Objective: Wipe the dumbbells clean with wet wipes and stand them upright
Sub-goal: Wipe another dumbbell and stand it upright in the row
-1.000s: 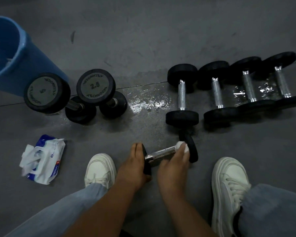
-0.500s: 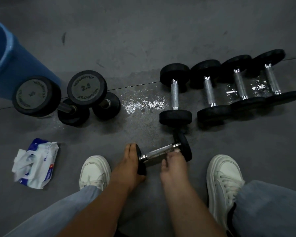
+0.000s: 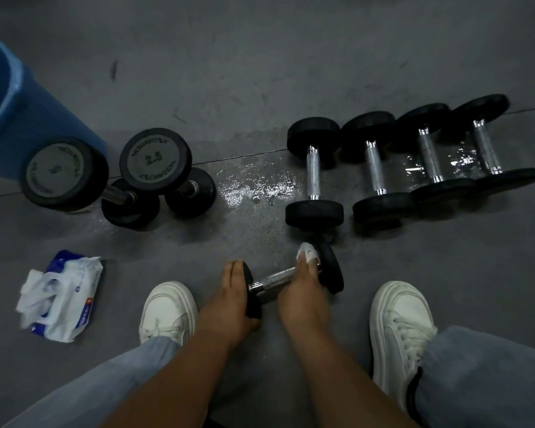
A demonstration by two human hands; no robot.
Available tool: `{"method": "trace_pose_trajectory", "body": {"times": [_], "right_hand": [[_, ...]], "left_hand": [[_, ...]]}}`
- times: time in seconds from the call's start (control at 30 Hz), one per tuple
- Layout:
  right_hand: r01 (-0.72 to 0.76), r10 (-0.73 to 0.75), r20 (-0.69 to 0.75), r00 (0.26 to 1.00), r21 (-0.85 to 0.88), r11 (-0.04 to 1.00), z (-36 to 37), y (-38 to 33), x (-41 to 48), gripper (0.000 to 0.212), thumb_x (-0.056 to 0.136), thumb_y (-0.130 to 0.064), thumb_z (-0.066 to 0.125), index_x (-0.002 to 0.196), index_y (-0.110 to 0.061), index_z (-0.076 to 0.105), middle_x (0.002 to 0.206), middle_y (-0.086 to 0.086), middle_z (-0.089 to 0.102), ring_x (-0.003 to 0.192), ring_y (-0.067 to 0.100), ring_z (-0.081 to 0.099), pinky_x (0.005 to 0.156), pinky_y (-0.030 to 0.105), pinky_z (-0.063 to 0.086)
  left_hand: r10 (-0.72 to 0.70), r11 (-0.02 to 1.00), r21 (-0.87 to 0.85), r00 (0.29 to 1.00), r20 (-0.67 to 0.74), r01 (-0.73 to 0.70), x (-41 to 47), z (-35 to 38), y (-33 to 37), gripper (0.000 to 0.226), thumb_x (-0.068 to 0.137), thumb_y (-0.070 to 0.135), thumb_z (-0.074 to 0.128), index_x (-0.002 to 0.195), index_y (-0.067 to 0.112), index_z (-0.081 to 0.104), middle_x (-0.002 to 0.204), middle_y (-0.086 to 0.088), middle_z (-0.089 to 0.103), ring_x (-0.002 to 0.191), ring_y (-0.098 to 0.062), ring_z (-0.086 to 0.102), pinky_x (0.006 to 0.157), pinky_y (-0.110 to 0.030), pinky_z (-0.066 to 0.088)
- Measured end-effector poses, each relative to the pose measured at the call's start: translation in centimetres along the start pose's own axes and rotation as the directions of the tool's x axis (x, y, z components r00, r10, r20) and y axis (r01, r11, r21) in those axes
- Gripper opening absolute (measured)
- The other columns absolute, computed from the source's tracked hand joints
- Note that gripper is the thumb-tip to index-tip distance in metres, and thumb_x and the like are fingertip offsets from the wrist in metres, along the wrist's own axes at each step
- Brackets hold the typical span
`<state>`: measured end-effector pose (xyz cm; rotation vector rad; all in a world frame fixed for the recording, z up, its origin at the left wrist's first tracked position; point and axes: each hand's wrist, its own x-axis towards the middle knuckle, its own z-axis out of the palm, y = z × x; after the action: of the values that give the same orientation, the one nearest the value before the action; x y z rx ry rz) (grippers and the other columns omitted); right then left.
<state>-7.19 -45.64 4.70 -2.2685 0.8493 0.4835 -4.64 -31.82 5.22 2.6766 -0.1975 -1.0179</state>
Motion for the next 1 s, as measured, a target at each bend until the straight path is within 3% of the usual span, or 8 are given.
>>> {"method": "trace_pose_trajectory", "body": {"times": [0.2, 0.33, 0.43, 0.5, 0.57, 0.77, 0.9, 1.0], "right_hand": [[0.046, -0.046, -0.098, 0.994, -0.006, 0.999, 1.3, 0.4, -1.1, 0.08, 0.087, -0.002, 0.038, 0.154, -0.023, 0.0, 0.161, -0.005, -0.002, 0.135, 0.023, 0.034, 0.103, 0.028, 0.037], [-0.035, 0.148, -0.234, 0.961, 0.428, 0.903, 2.0, 1.1, -1.7, 0.041, 0.087, 0.007, 0.045, 0.123, -0.004, 0.059, 0.134, 0.01, 0.05, 0.12, 0.02, 0.053, 0.096, 0.01, 0.035], [-0.455, 0.502, 0.306, 0.809, 0.867, 0.205, 0.7, 1.4, -0.3, 0.03, 0.095, -0.003, 0.041, 0.078, -0.015, 0.063, 0.077, 0.003, 0.056, 0.064, 0.012, 0.053, 0.058, 0.017, 0.042], [-0.509, 0.455, 0.561, 0.691, 0.825, -0.245, -0.1, 1.8, 2.2, 0.025, 0.097, -0.002, 0.037, 0.083, -0.015, 0.054, 0.089, 0.003, 0.051, 0.076, 0.011, 0.048, 0.068, 0.021, 0.04], [-0.476, 0.404, 0.613, 0.679, 0.786, -0.394, -0.5, 1.0, 1.9, 0.024, 0.097, -0.003, 0.036, 0.087, -0.016, 0.053, 0.094, 0.002, 0.052, 0.096, 0.012, 0.049, 0.081, 0.023, 0.038], [-0.434, 0.404, 0.64, 0.654, 0.754, -0.493, -0.9, 0.6, 1.7, 0.025, 0.095, -0.001, 0.036, 0.088, -0.016, 0.055, 0.095, 0.003, 0.055, 0.09, 0.013, 0.052, 0.072, 0.023, 0.037], [-0.478, 0.44, 0.626, 0.644, 0.778, -0.408, -0.9, 0.2, 0.7, 0.044, 0.1, -0.009, 0.028, 0.139, -0.021, 0.045, 0.15, 0.011, 0.038, 0.138, 0.016, 0.037, 0.092, 0.024, 0.028], [-0.452, 0.452, 0.558, 0.696, 0.83, -0.328, -1.0, -0.4, 0.8, 0.037, 0.099, -0.003, 0.029, 0.12, -0.021, 0.053, 0.15, 0.009, 0.036, 0.138, 0.017, 0.035, 0.099, 0.027, 0.032]], "left_hand": [[0.011, 1.0, 0.016, 1.0, -0.009, -0.011, 0.1, 0.2, -0.2, 0.118, 0.071, 0.034, 0.08, 0.155, 0.017, -0.002, 0.163, 0.0, -0.006, 0.125, -0.029, 0.052, 0.088, -0.032, 0.045], [0.019, 1.0, -0.008, 1.0, -0.007, -0.019, 0.1, 0.0, 0.0, 0.119, 0.07, 0.033, 0.081, 0.154, 0.018, -0.002, 0.162, 0.002, -0.007, 0.126, -0.031, 0.052, 0.091, -0.034, 0.046], [0.015, 1.0, -0.022, 1.0, 0.014, -0.014, 0.3, 0.0, -0.1, 0.121, 0.069, 0.033, 0.083, 0.155, 0.018, -0.002, 0.163, 0.001, -0.007, 0.129, -0.03, 0.05, 0.095, -0.034, 0.045], [0.013, 1.0, -0.024, 1.0, 0.018, -0.013, 0.3, 0.1, -0.1, 0.123, 0.069, 0.033, 0.084, 0.155, 0.017, -0.002, 0.163, 0.001, -0.007, 0.129, -0.03, 0.05, 0.096, -0.034, 0.045], [0.02, 1.0, -0.023, 1.0, 0.011, -0.02, 0.2, 0.1, -0.2, 0.123, 0.069, 0.033, 0.084, 0.155, 0.017, -0.002, 0.163, 0.001, -0.007, 0.131, -0.031, 0.048, 0.098, -0.034, 0.044], [0.036, 0.998, -0.045, 0.999, 0.003, -0.036, 0.4, 0.1, -0.4, 0.124, 0.068, 0.032, 0.084, 0.155, 0.018, -0.002, 0.164, 0.002, -0.006, 0.137, -0.028, 0.042, 0.101, -0.032, 0.042], [0.03, 0.998, -0.057, 1.0, -0.002, -0.03, 0.4, 0.1, -0.4, 0.124, 0.067, 0.032, 0.085, 0.155, 0.018, -0.001, 0.163, 0.003, -0.004, 0.135, -0.028, 0.044, 0.1, -0.034, 0.045], [0.034, 0.998, -0.048, 0.999, -0.004, -0.034, 0.4, 0.2, -0.4, 0.125, 0.067, 0.032, 0.085, 0.155, 0.018, -0.002, 0.163, 0.003, -0.003, 0.134, -0.028, 0.045, 0.098, -0.034, 0.045]]}}
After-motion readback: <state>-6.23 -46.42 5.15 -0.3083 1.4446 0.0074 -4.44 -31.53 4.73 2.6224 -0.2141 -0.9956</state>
